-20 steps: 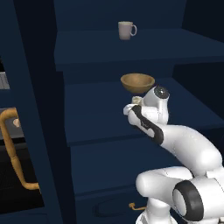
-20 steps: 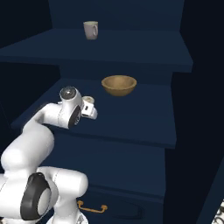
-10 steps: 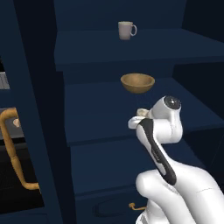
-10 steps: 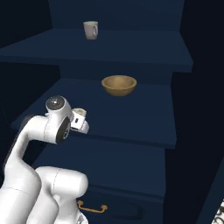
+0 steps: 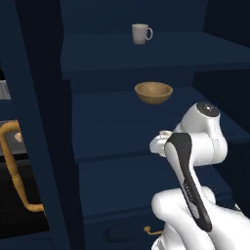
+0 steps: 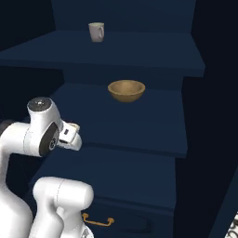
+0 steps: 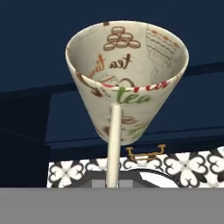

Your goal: Gather all objects into one cabinet and sort the glasses and bowls to opposite sides.

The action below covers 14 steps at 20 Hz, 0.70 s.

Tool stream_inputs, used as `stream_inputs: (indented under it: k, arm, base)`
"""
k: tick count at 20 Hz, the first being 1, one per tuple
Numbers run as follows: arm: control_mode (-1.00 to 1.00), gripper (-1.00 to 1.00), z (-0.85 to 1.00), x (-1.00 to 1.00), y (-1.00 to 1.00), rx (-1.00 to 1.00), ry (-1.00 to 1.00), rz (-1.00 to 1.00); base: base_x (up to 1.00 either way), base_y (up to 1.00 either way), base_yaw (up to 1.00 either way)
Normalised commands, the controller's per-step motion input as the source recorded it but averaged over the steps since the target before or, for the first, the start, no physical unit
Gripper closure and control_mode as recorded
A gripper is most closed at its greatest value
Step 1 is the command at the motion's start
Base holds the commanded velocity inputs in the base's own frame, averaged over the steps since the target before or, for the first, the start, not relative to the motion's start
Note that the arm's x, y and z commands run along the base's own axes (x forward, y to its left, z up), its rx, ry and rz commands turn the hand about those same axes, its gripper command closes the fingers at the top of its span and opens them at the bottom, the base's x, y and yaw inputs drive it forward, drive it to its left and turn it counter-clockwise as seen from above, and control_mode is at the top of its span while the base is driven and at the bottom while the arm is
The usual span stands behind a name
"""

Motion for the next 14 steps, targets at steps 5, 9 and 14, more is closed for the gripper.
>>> stream_inputs:
  k: [5,9,14]
  arm:
    - [-1.00,1.00,0.58,-1.00,0.30,0.00,0.42,0.06]
    - [-1.00,1.00,0.37,-1.00,0.33,0.00,0.56,0.05]
    - [-1.00,1.00,0.34,-1.00,0.36,0.00,0.45,0.03]
  base:
    - [0.00,0.00,0.00]
    - [0.00,0.00,0.00]
    - [0.00,0.00,0.00]
